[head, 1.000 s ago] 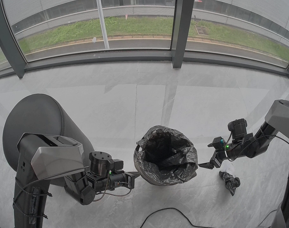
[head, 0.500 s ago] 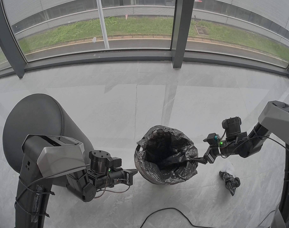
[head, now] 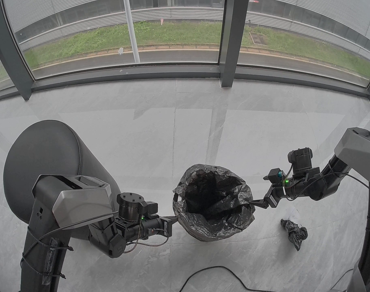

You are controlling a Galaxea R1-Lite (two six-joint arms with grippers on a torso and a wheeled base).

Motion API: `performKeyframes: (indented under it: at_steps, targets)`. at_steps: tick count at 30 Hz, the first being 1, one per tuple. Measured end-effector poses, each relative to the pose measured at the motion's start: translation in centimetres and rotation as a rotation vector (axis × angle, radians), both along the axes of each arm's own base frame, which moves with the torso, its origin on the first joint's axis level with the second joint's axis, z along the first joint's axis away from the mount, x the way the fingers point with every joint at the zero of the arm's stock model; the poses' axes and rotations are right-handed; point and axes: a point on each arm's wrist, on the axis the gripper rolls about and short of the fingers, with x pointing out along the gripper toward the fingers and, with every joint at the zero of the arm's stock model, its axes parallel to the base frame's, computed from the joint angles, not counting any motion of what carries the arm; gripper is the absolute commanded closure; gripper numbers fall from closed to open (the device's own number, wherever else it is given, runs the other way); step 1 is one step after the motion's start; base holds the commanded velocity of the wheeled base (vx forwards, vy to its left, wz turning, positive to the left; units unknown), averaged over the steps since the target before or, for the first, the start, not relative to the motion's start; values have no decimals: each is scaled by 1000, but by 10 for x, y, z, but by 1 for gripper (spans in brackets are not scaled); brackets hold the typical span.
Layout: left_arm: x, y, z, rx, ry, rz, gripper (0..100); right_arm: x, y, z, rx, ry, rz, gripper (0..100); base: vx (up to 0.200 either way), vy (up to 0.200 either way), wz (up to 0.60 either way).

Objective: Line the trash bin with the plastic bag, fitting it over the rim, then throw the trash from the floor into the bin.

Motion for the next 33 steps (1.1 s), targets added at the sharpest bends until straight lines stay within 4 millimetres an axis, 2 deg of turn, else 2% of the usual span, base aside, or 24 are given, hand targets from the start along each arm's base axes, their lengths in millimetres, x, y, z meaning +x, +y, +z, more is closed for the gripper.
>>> performKeyframes:
  at_steps: [8,14,25,33]
  targets:
    - [1,-10,-4,-8,-3,-18,100,-19,-6,-2,-6,48,-7,0,0,0,0]
    - [-2,-18,-7,-11,6,-37,100,-28,-8,-12,-12,90,-9,0,0,0,0]
    - [-7,-22,-7,-16,16,-44,100,-21,-3,-40,-22,145,1,0,0,0,0]
    - [-20,-14,4,-7,33,-44,100,-12,-1,-62,-24,176,-5,0,0,0,0]
